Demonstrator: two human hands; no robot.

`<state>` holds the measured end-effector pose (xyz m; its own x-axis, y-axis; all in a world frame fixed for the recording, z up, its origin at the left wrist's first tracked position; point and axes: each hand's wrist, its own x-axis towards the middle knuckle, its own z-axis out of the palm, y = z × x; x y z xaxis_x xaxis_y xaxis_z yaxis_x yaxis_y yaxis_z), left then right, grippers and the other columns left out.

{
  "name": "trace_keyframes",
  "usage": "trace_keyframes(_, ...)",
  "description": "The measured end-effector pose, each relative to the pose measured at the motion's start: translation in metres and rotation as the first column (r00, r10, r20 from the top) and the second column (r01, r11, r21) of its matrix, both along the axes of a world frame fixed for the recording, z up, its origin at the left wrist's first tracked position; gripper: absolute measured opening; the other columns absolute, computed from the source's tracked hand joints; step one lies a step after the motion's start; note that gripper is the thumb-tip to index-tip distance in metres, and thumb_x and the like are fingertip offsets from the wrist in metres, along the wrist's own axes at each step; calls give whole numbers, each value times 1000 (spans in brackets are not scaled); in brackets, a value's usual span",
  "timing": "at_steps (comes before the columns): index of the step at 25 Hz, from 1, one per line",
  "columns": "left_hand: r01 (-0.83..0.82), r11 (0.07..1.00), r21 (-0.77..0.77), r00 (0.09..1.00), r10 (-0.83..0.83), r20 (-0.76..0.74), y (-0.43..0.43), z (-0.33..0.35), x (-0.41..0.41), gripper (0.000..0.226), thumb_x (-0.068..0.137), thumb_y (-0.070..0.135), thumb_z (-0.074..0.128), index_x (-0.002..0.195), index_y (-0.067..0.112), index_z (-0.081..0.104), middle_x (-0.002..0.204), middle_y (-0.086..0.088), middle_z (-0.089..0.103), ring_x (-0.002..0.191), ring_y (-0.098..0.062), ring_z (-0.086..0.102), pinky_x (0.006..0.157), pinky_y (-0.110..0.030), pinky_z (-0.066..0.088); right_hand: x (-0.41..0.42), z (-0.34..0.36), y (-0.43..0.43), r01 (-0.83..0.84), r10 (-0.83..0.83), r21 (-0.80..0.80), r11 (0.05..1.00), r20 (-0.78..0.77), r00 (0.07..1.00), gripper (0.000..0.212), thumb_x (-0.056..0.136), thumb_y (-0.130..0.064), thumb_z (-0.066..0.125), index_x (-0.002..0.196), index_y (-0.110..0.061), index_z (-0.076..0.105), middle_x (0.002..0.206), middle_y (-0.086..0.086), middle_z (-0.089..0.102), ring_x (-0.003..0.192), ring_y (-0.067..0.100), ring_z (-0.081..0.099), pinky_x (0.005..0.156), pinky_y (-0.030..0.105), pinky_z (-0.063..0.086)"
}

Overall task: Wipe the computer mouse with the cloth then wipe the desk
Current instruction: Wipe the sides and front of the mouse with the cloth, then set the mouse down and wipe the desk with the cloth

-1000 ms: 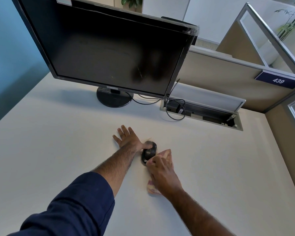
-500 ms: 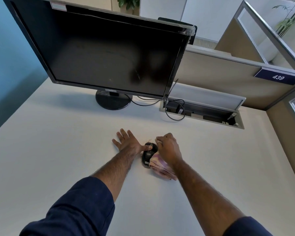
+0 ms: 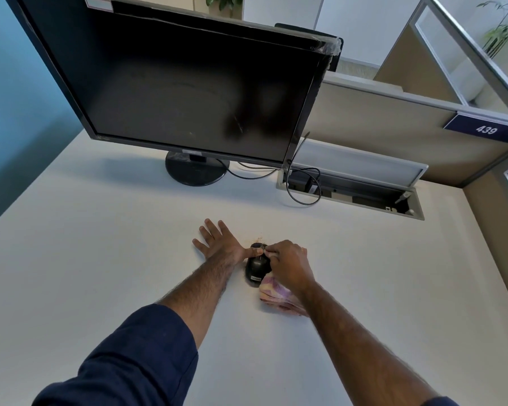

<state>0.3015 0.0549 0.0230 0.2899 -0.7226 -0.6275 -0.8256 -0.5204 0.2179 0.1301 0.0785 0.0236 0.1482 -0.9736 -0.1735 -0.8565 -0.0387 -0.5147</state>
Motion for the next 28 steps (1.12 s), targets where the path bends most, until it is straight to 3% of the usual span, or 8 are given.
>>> trace_keyframes(3, -6, 1000, -6, 1000, 6, -10, 1, 0, 0, 148, 64, 88, 66, 161, 12, -17, 165, -17, -30, 153, -37, -23, 122, -59, -9, -4, -3, 13, 51, -46, -33, 998, 115, 992, 27, 89, -10, 56, 98, -20, 79, 101, 0, 76, 92, 14, 61, 76, 27, 44)
trace_keyframes(7, 1, 1000, -18, 1000, -1, -11, 2, 1, 1, 149, 64, 88, 66, 160, 11, -17, 165, -18, -29, 154, -37, -22, 122, -59, -9, -11, -3, 34, -57, 73, -153, 987, 101, 992, 33, 84, 0, 59, 99, -22, 79, 104, -6, 75, 89, -5, 37, 76, 18, 42)
trace_keyframes(10, 6, 999, -33, 1000, -7, -14, 3, 2, 0, 148, 65, 87, 67, 161, 11, -16, 165, -18, -29, 154, -37, -23, 121, -59, -10, -20, -1, 49, -184, 191, -145, 972, 38, 981, 32, 88, -5, 60, 104, -27, 76, 117, -10, 70, 105, 8, 50, 86, 27, 48)
trace_keyframes(14, 10, 999, -44, 1000, -10, -14, 4, 4, 0, 148, 65, 87, 68, 161, 11, -16, 166, -17, -28, 154, -36, -23, 121, -59, -10, -37, 2, 64, -332, 337, -133, 934, 15, 941, 26, 91, -12, 62, 104, -27, 78, 118, -16, 70, 113, 4, 51, 92, 13, 36)
trace_keyframes(18, 14, 999, -51, 1000, -14, -12, 5, 5, -1, 146, 66, 86, 68, 161, 10, -15, 166, -17, -28, 154, -36, -23, 121, -59, -10, -51, 13, 65, -84, 81, 1, 997, 221, 972, 39, 84, 2, 62, 101, -28, 80, 107, -23, 72, 106, 6, 58, 94, 30, 49)
trace_keyframes(23, 22, 999, -49, 1000, -23, -8, 5, 3, -1, 145, 67, 87, 65, 161, 11, -15, 166, -17, -28, 154, -37, -23, 121, -59, -9, -77, 43, 40, 78, -71, -159, 984, 50, 996, 29, 94, -9, 60, 109, -28, 76, 113, -15, 68, 104, 11, 53, 81, 11, 36)
trace_keyframes(25, 25, 998, -58, 1000, -26, -11, 4, 1, -1, 144, 67, 88, 64, 161, 11, -14, 166, -17, -28, 154, -37, -23, 121, -59, -9, -75, 47, 31, 111, -104, -194, 975, 45, 994, 22, 99, -23, 61, 117, -26, 73, 122, -8, 68, 109, 14, 54, 84, 19, 42)
trace_keyframes(28, 50, 995, -91, 998, -52, -24, 5, -2, 0, 141, 70, 87, 63, 161, 11, -13, 166, -16, -27, 154, -37, -23, 120, -60, -9, -65, 37, 27, 165, -166, -192, 967, 9, 986, 37, 103, -37, 54, 137, -25, 61, 144, -1, 57, 128, 23, 50, 102, 41, 44)
